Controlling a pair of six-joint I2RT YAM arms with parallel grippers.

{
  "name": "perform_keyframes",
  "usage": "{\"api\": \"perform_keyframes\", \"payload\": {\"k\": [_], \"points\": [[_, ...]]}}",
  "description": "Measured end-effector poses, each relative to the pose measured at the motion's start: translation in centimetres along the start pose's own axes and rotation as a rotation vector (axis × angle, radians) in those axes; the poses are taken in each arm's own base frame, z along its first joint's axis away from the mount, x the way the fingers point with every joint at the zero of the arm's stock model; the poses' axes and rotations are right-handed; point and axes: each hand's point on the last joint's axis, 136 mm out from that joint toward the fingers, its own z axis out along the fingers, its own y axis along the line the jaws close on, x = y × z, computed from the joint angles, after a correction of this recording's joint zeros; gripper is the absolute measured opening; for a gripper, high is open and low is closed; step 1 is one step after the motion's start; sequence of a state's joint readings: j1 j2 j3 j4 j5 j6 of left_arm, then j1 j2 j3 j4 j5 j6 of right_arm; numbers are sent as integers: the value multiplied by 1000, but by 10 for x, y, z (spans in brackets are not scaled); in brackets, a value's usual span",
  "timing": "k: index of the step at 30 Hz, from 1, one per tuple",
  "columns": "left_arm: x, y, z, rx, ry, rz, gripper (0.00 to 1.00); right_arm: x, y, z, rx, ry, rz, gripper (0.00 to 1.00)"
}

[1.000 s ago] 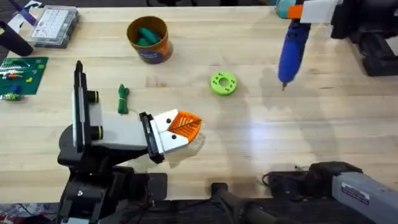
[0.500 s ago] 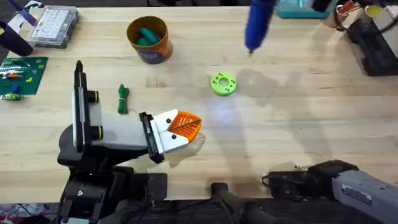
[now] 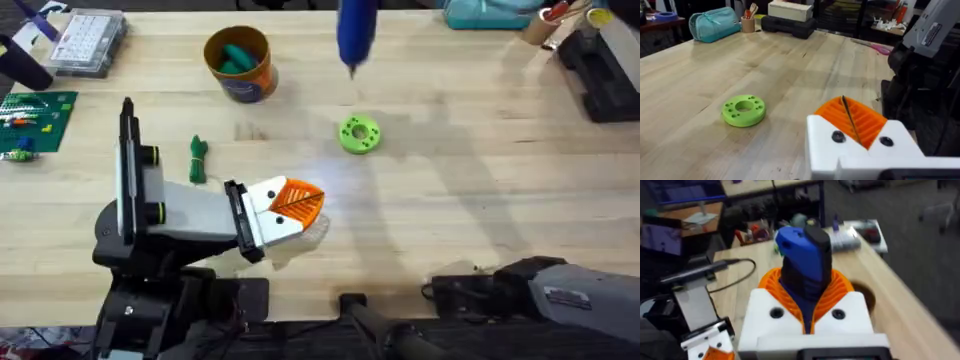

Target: Pick up the gripper from the table and insert it into the empty holder that is missing its gripper. Then pick up a screw, insert it into the mounting hole, and use the screwdriver to tighten it. Finally, clean up the table by picking up the vegetable and placing it into the bucket.

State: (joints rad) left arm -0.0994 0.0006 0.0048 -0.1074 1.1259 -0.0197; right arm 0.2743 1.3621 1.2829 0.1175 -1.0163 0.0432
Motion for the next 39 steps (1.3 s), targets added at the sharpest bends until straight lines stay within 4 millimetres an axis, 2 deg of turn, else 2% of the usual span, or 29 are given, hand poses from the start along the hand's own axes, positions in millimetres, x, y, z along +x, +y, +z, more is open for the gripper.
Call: {"api": "perform_keyframes", "payload": {"k": [4, 7, 12, 17, 20, 29, 39], "points": [[0, 0, 0, 0, 0, 0, 20, -47, 31, 2, -110, -119, -166, 46], [0, 0, 0, 1, 0, 0, 19, -75, 57, -2, -191, -198, -272, 46], [0, 0, 0, 1, 0, 0, 19, -89, 81, -6, -272, -232, -283, 46], [0, 0, 0, 1, 0, 0, 21, -89, 111, 5, -380, -247, -290, 46], [0, 0, 0, 1, 0, 0, 19, -83, 124, 10, -457, -242, -309, 46], [0, 0, 0, 1, 0, 0, 19, -35, 112, 32, -572, -159, -214, 45], [0, 0, 0, 1, 0, -1, 19, -18, 113, 36, -627, -90, -137, 47]]}}
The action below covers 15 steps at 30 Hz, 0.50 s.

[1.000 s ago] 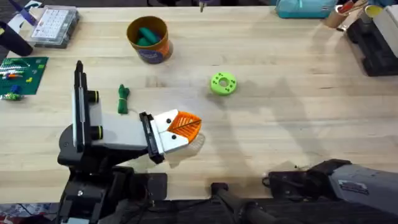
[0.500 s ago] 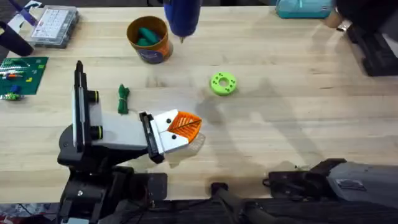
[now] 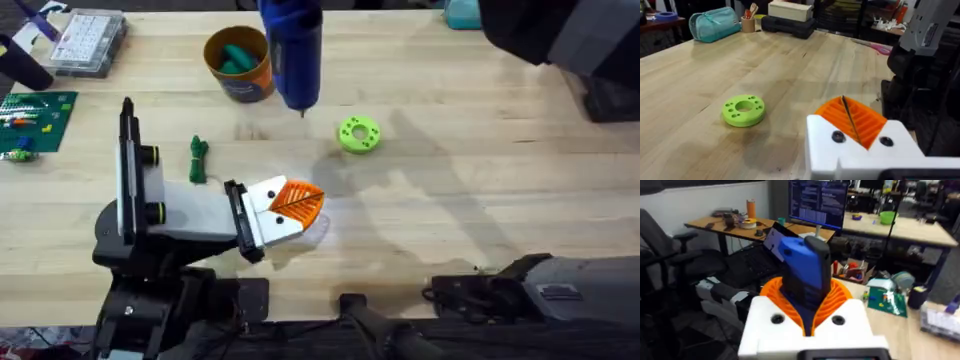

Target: Pick up the gripper from the table and insert it into the empty holder that is missing its gripper. Then pick up a screw, insert it into the mounting hole, and use the screwdriver to tighten it. Finally, clean up the table by picking up the vegetable and placing it into the bucket.

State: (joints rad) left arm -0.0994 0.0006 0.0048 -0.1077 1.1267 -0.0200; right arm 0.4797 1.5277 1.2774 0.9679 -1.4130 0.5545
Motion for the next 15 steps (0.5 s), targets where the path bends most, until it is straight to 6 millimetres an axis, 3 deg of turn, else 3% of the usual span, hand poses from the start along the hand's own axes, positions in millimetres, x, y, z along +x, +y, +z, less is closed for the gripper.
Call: {"api": "perform_keyframes", "payload": {"k": [8, 15], "points": [[0, 0, 0, 0, 0, 1, 19, 25, -14, 1, 3, 22, 188, 46], [0, 0, 0, 0, 0, 0, 21, 33, -14, 0, 6, 26, 223, 46]]}}
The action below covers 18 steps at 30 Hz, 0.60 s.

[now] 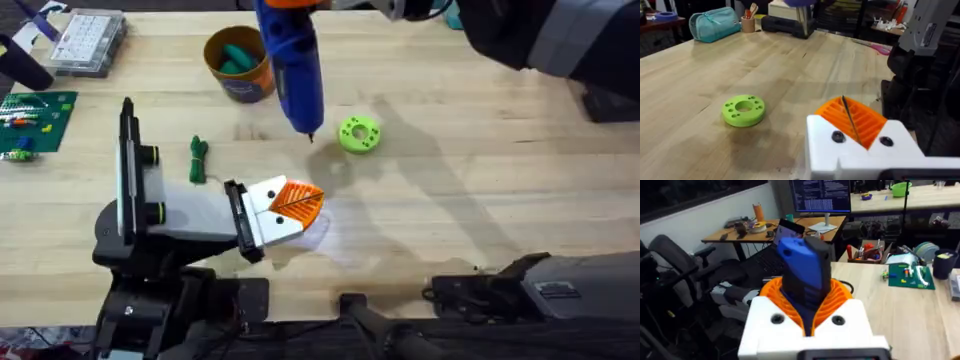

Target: Pick up the gripper from the table and insert it into the empty holder that is missing its gripper. Then pick up a screw, insert it into the mounting hole, and use the screwdriver to tighten it. Finally, clean up the table by picking up the vegetable and placing it into the bucket.

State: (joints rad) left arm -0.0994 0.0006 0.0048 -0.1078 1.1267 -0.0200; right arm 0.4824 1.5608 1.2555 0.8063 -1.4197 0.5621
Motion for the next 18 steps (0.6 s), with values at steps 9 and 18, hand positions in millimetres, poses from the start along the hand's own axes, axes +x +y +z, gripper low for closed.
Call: {"api": "perform_keyframes", "payload": {"k": [9, 18], "points": [[0, 0, 0, 0, 0, 0, 19, 24, -1, 5, -12, 10, 59, 46], [0, 0, 0, 0, 0, 0, 19, 20, 15, 21, -68, 2, -134, 46]]}}
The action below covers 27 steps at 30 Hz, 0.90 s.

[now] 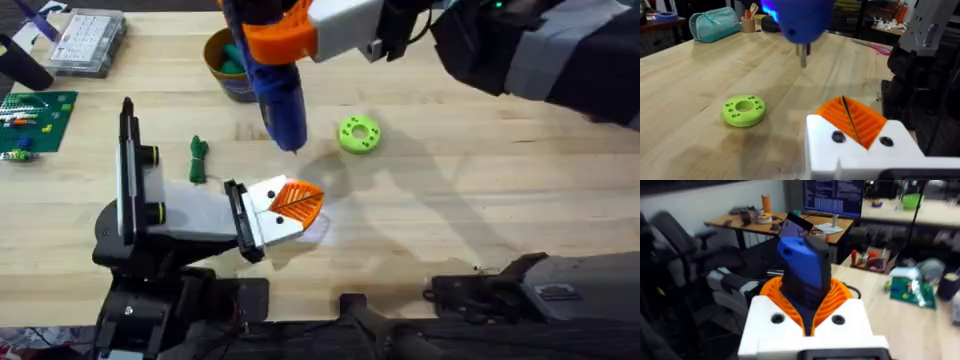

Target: Pick up the gripper from the table and insert it into the empty holder that is missing its gripper. Then pick up a screw, insert it into the mounting hole, and use the screwdriver to tighten it. Finally, clean up the table by picking up the vegetable and placing it into the bucket.

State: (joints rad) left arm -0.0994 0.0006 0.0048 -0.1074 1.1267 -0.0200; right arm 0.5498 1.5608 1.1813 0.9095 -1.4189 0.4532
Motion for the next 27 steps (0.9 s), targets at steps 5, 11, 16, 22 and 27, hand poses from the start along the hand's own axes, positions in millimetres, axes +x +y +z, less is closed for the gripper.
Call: {"api": "perform_keyframes", "payload": {"k": [5, 11, 16, 22, 27], "points": [[0, 0, 0, 0, 0, 0, 19, -1, 9, -1, 2, -6, -48, 46], [0, 0, 0, 0, 0, 0, 21, -13, 24, 2, -3, -14, -86, 46], [0, 0, 0, 0, 0, 0, 19, -14, 32, 13, -18, -17, -82, 46], [0, 0, 0, 0, 0, 0, 19, -8, 36, 28, -41, -17, -87, 46], [0, 0, 0, 0, 0, 0, 19, -7, 38, 35, -47, -24, -123, 46]]}}
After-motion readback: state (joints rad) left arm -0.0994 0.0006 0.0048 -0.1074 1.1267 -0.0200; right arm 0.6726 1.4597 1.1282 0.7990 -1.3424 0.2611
